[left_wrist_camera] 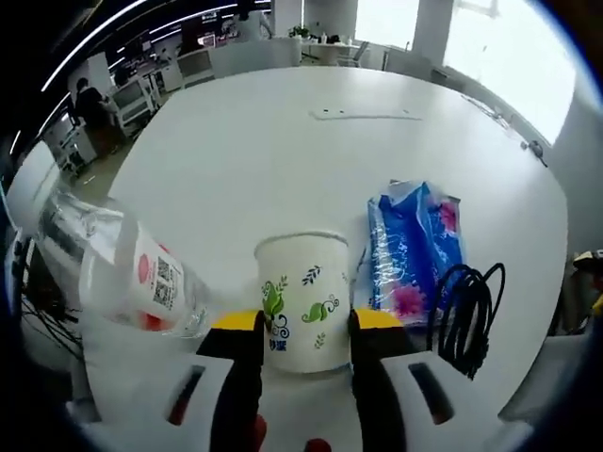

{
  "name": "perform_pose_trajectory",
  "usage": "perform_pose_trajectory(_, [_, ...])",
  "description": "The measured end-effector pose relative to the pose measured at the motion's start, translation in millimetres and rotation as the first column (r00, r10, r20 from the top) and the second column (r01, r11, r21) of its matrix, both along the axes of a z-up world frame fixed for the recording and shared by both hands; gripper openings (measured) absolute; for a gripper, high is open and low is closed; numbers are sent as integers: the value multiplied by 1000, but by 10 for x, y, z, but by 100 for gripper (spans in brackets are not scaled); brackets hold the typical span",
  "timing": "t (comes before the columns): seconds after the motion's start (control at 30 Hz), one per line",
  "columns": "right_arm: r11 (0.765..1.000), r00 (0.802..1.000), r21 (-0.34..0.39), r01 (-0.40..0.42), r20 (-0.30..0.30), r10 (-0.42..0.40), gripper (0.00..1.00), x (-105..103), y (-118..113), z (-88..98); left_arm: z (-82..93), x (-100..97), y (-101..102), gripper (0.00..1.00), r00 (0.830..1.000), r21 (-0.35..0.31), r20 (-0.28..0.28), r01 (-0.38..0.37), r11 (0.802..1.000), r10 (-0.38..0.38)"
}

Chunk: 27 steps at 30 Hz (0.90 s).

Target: Arrange the tabletop items into an orderly group along one side of the table until the central work area is clear of visible clutter.

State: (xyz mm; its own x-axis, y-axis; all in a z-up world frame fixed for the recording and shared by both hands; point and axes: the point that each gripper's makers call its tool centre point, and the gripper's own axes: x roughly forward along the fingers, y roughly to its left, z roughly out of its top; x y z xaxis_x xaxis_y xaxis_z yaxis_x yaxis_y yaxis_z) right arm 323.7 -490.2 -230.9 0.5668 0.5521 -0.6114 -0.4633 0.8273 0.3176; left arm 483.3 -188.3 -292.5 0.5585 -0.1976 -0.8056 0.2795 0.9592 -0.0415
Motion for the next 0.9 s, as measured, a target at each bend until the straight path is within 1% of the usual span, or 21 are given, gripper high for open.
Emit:
perform_pose_trajectory(0.1, [1000,1000,1,-5,3,5,61,-9,28,14,61,-26,21,35,1000,6,21,5,1000,-6])
perform_pose_trajectory(0.23, [1000,1000,2,-16,9,16,61,-12,65,23,128,-95,-12,35,999,-14,48,23,1000,-22])
perform_pose_trajectory(0.3, [1000,1000,2,-22,10,22,60,-20,83,20,133,-123,0,35,998,0,57,30,1000,-30])
perform_pose_trajectory(0.37, [1000,1000,2,-27,13,27,60,-27,97,21,177,-197,11,35,997,-7,72,24,1000,-24])
perform_pose_trajectory(0.47, [999,999,4,-36,15,36,60,-42,131,22,173,-237,47,35,997,-5,78,21,1000,-21])
perform_pose_trajectory(0.67, [999,999,3,-49,18,49,60,-51,172,30,224,-328,90,35,995,-19,94,18,1000,-16])
perform_pose_trajectory(0.83, [998,998,3,-66,24,66,60,-54,227,42,251,-410,104,35,993,-17,110,38,999,-36])
perform_pose_trajectory(0.9, [997,997,4,-72,26,71,60,-49,248,45,295,-495,79,35,991,-27,124,48,998,-44])
